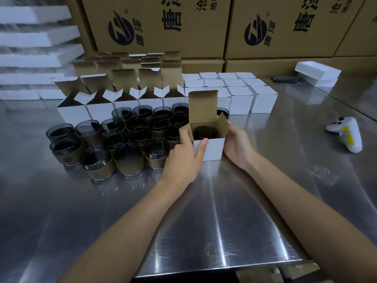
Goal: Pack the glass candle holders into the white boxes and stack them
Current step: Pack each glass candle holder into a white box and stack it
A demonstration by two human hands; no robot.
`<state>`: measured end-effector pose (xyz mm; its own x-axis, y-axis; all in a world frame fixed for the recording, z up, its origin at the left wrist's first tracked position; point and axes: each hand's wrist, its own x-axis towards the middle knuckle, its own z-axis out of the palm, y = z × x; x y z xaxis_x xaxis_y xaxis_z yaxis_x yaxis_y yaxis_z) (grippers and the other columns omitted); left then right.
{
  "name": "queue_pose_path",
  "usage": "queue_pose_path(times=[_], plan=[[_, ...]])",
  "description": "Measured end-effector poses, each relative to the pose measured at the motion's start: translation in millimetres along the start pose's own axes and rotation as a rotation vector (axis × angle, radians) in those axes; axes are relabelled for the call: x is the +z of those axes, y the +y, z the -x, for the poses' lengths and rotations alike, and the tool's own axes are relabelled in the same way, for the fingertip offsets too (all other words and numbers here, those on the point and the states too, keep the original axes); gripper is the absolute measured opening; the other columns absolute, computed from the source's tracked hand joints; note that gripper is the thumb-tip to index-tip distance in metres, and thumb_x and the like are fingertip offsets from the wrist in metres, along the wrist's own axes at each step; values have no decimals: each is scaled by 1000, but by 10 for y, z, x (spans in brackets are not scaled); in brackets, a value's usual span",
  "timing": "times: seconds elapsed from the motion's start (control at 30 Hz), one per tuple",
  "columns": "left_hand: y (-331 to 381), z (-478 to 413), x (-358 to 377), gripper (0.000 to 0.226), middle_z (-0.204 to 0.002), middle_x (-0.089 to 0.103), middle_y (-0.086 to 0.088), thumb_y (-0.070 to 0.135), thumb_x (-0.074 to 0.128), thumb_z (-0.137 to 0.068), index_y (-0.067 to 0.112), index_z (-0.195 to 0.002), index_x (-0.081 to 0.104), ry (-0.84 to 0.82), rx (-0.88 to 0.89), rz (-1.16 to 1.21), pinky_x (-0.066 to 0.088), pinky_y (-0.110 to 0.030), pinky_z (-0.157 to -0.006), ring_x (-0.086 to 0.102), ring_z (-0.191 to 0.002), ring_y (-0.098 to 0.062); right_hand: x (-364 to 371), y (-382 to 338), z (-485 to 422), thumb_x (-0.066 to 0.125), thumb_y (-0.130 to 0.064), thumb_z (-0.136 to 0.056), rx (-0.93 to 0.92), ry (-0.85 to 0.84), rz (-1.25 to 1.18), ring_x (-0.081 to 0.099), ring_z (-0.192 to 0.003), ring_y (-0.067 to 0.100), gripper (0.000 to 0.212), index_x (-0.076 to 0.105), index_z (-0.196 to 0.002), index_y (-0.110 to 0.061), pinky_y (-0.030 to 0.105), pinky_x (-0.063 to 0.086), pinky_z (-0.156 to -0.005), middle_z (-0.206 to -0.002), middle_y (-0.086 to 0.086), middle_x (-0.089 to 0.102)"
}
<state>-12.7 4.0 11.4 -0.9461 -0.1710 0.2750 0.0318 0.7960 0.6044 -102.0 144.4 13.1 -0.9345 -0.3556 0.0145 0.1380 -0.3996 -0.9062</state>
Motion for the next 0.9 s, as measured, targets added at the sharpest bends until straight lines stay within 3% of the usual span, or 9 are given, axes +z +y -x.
queue_pose_path(times=[0.1,0.2,0.3,0.43,0.57,0.67,0.9], plan=[[0,0,7,59,-106,67,-16,54,33,-98,20,-144,19,8,-1,0,54,-47,-77,64,-92,-38,21,16,16,38,-15,-100,-14,-103,118,51,-126,38,41,48,-138,-2,45,38,-109,-138,25,52],[-3,2,14,58,-102,68,-16,53,34,-98,19,-143,20,19,2,1,53,-46,-75,64,-90,-39,29,17,24,44,-5,-96,-40,-25,185,63,-103,25,36,56,-130,-5,33,50,-88,-124,20,63],[1,9,33,62,-98,69,-14,54,34,-98,19,-145,15,21,-19,30,53,-45,-74,65,-87,-37,37,26,25,45,0,-94,-54,-7,206,68,-88,16,32,65,-116,-11,23,53,-71,-105,8,71],[-4,20,85,86,-81,67,-10,57,36,-97,17,-151,-16,34,-94,99,53,-42,-70,65,-76,-30,51,-6,34,46,2,-93,-69,31,209,68,-86,13,32,65,-115,-12,21,52,-70,-100,4,72],[-47,-15,133,103,-80,66,-16,55,44,-95,15,-141,-39,71,-129,204,53,-47,-74,64,-74,-32,62,10,41,48,2,-93,-75,66,209,68,-87,13,30,67,-108,-16,23,52,-75,-99,2,73],[-72,-47,121,101,-73,64,-13,55,47,-94,15,-147,-28,26,-119,255,54,-47,-71,62,-68,-27,57,10,47,48,1,-93,-73,70,214,66,-93,17,31,65,-114,-14,26,51,-81,-107,7,71],[-106,-49,85,63,-59,51,-1,50,41,-99,38,-153,11,11,67,202,50,-38,-66,56,-60,-20,64,11,77,47,-1,-94,-101,53,250,63,-101,18,32,64,-121,-10,30,48,-88,-120,14,66]])
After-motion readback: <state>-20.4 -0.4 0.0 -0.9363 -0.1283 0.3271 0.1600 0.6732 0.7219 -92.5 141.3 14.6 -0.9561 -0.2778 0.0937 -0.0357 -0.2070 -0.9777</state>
